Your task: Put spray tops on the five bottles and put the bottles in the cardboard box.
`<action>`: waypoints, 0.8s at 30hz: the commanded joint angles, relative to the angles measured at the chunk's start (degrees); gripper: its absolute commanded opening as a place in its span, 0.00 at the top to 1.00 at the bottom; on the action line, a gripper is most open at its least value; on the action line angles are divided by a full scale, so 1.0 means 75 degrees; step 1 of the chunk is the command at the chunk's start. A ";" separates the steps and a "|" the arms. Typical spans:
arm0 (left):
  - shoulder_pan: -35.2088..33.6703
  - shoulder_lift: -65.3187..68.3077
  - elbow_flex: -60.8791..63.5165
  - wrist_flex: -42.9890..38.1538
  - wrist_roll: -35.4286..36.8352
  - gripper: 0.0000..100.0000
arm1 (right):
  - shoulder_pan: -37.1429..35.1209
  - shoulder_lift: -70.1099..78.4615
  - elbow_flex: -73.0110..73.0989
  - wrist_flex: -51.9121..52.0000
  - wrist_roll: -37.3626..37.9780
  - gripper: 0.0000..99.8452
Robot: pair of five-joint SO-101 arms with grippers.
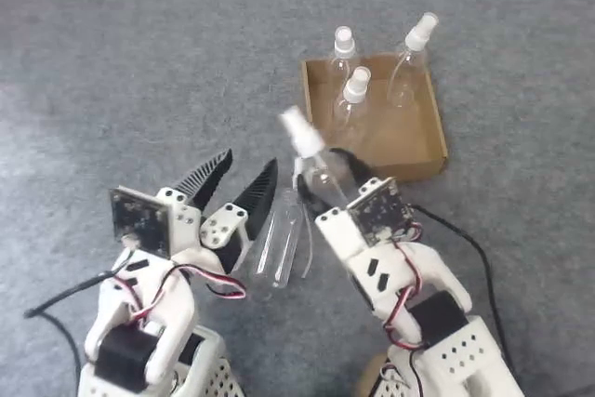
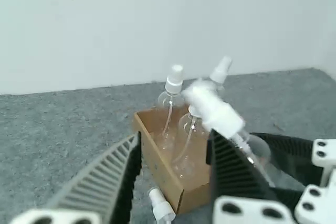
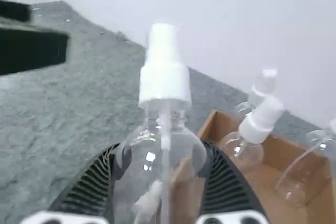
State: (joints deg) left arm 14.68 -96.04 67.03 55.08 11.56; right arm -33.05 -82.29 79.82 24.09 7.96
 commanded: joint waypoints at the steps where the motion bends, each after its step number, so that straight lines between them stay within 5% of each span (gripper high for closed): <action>1: -0.0035 0.0023 0.0006 -0.0129 -0.0059 0.81 | 0.0381 -0.0170 -0.0785 -0.0135 -0.0082 0.99; 7: 0.0023 0.0469 0.0182 -0.0363 -0.0047 0.82 | 0.0404 0.0369 -0.1442 -0.0182 -0.0082 1.00; 14: 0.0059 0.1231 0.0264 -0.0680 -0.0234 0.82 | 0.0404 0.3370 -0.3810 -0.0123 -0.0082 1.00; 24: 0.1524 0.1922 0.0299 -0.0656 -0.0586 0.76 | 0.0299 0.6593 -0.6634 0.1026 -0.0094 1.00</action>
State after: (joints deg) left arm 24.26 -83.56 69.67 51.91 7.87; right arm -30.59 -37.89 39.12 26.81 7.96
